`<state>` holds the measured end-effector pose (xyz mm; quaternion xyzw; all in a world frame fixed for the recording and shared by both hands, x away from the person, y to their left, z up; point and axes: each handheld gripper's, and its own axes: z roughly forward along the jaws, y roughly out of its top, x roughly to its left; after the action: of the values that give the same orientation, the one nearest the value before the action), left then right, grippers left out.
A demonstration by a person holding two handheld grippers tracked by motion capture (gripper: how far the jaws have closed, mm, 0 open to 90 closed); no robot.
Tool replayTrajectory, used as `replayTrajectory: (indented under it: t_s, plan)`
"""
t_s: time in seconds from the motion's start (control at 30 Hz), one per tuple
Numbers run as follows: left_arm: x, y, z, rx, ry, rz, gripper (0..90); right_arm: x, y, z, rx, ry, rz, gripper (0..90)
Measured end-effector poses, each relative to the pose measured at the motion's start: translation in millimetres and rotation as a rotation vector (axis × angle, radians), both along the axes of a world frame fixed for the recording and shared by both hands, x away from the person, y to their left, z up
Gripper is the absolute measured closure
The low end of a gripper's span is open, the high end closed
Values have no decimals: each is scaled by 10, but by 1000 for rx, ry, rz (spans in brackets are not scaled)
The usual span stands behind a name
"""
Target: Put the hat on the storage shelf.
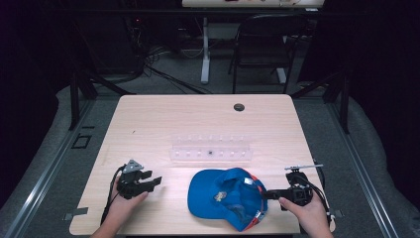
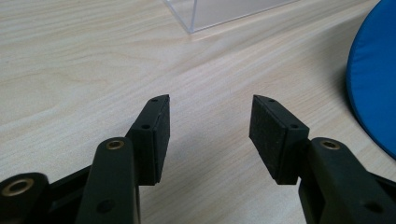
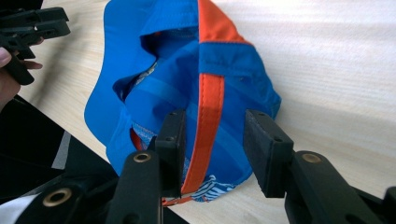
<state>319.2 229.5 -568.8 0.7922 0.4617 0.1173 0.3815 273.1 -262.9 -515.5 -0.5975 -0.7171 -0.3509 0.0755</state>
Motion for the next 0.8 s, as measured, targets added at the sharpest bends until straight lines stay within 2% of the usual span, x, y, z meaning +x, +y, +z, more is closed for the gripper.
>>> replayTrajectory:
  t_s: [0.3,0.5,0.8]
  plan:
    - [-2,-16,-8,2,2,-4,484,-6,50,-95,21,27,36,611]
    - [1,-9,-8,0,2,-5,484,31,67,-139,36,45,34,623]
    - [1,-8,-8,3,3,-6,484,34,122,-149,44,73,59,697]
